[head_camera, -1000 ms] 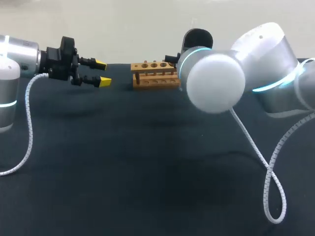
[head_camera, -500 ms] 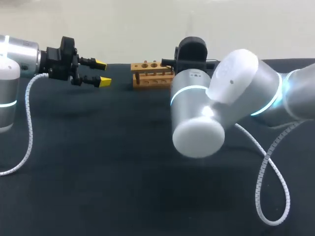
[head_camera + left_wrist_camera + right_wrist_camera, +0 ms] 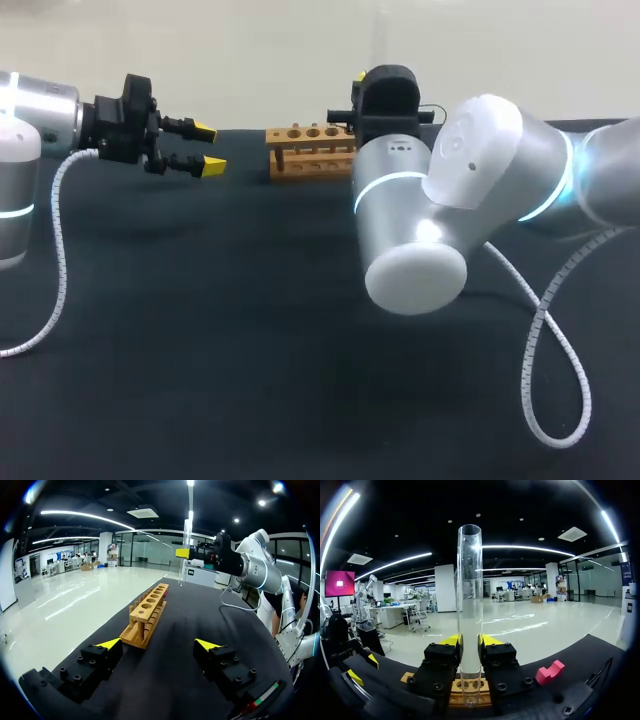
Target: Grasp the test tube, adjust it, and insert it.
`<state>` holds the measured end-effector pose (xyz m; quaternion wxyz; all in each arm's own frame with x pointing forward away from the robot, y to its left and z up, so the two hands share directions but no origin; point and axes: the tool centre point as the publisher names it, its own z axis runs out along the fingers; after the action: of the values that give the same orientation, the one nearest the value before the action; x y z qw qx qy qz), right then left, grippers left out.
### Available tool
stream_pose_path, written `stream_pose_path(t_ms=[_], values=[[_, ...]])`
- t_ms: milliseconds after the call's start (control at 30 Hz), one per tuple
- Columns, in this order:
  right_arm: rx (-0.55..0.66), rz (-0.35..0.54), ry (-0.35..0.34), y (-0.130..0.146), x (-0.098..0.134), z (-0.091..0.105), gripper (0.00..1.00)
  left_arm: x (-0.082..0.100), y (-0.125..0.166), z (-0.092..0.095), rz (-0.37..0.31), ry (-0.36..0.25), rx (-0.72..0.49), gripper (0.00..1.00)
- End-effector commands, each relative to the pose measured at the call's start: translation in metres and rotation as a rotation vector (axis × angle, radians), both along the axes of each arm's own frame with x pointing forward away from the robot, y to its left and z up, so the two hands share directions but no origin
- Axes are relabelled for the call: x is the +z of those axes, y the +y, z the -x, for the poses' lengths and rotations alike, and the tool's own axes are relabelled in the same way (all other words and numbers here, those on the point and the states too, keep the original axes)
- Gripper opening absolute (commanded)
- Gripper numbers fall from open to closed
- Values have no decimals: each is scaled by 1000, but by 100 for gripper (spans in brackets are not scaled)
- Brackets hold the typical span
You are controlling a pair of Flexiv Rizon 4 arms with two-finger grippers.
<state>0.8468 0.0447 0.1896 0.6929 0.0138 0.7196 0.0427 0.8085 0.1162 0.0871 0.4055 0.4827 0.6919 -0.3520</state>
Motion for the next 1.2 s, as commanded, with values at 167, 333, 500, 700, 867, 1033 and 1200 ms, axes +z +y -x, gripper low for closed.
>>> stream_pose_path(t_ms=[167, 333, 500, 700, 867, 1033, 1200], values=[[28, 1, -24, 6, -1, -21, 0, -1, 1, 0, 3, -4, -2, 100], [31, -2, -38, 5, -3, -33, 0, -1, 1, 0, 3, -4, -2, 100], [36, 6, -42, 3, -6, -44, 0, -1, 1, 0, 3, -4, -2, 100], [33, 5, -33, -3, -12, -51, 0, -1, 1, 0, 3, -4, -2, 100], [30, -3, -36, -9, -17, -57, 0, -1, 1, 0, 3, -4, -2, 100], [32, -10, -32, -12, -21, -58, 0, -1, 1, 0, 3, -4, -2, 100], [40, -4, -27, -12, -25, -58, 0, -1, 1, 0, 3, -4, -2, 100]])
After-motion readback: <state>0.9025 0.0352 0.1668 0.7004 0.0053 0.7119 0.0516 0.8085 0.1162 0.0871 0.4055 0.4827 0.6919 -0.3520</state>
